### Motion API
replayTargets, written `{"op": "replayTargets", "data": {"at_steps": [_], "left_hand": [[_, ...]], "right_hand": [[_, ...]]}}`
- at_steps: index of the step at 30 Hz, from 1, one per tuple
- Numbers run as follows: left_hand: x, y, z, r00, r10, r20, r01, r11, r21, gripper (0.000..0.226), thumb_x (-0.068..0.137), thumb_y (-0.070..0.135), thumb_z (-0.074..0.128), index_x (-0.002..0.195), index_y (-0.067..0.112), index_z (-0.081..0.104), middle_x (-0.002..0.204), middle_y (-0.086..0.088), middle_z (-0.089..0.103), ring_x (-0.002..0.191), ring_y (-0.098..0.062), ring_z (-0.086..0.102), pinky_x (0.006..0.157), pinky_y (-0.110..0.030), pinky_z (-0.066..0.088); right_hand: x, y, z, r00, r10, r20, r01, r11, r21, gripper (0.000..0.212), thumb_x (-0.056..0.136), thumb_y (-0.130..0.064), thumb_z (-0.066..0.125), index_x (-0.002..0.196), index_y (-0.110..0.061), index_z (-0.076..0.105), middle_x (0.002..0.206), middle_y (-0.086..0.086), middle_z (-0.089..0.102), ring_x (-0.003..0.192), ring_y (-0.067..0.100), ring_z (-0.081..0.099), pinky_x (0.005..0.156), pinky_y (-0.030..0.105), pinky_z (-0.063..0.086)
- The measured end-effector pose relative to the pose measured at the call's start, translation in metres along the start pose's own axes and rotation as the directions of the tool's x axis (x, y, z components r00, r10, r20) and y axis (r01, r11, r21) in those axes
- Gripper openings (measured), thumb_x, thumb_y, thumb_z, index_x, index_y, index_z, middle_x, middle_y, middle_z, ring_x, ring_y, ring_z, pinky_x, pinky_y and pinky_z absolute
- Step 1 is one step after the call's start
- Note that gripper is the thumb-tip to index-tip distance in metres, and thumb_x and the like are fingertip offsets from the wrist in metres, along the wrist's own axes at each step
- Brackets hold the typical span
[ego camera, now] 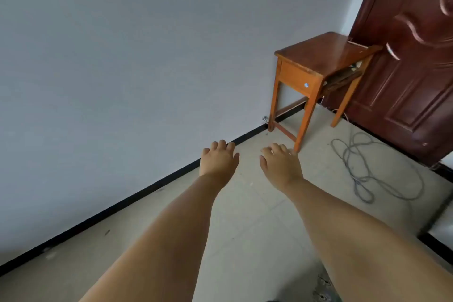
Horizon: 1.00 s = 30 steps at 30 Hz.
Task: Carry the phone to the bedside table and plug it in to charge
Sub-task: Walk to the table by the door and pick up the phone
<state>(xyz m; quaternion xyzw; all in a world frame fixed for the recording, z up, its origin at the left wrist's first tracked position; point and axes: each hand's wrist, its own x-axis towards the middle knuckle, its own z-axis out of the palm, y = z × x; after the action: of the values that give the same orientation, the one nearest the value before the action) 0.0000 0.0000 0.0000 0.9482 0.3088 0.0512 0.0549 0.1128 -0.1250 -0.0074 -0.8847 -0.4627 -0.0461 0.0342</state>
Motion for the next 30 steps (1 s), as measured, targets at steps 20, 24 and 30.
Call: {"op": "replayTargets", "data": {"at_steps": [20, 24, 30], "left_hand": [[0.331, 0.233, 0.026, 0.984, 0.176, -0.007, -0.175, 0.972, -0.159, 0.032, 0.096, 0.032, 0.036, 0.118, 0.013, 0.050, 0.111, -0.009, 0.059, 0.104, -0.027, 0.055, 0.071, -0.036, 0.044], [0.403, 0.272, 0.037, 0.980, 0.199, -0.019, -0.200, 0.969, -0.144, 0.033, 0.097, 0.033, 0.033, 0.117, 0.013, 0.050, 0.106, -0.008, 0.059, 0.099, -0.026, 0.055, 0.068, -0.035, 0.045], [0.530, 0.301, 0.075, 0.983, 0.182, 0.034, -0.177, 0.977, -0.120, 0.035, 0.097, 0.034, 0.032, 0.119, 0.013, 0.049, 0.113, -0.008, 0.059, 0.106, -0.028, 0.053, 0.076, -0.042, 0.052]], "right_hand": [[0.205, 0.340, -0.011, 0.963, 0.266, 0.030, -0.267, 0.963, 0.028, 0.032, 0.096, -0.033, 0.037, 0.117, -0.013, 0.051, 0.116, 0.012, 0.055, 0.099, 0.029, 0.059, 0.069, 0.034, 0.041], [0.259, 0.404, -0.007, 0.952, 0.297, 0.066, -0.300, 0.954, 0.029, 0.036, 0.097, -0.033, 0.033, 0.124, -0.014, 0.047, 0.124, 0.011, 0.052, 0.107, 0.029, 0.056, 0.071, 0.034, 0.041], [0.358, 0.483, 0.018, 0.956, 0.287, 0.064, -0.290, 0.956, 0.040, 0.036, 0.097, -0.033, 0.034, 0.124, -0.013, 0.048, 0.121, 0.011, 0.054, 0.106, 0.029, 0.056, 0.070, 0.035, 0.041]]}}
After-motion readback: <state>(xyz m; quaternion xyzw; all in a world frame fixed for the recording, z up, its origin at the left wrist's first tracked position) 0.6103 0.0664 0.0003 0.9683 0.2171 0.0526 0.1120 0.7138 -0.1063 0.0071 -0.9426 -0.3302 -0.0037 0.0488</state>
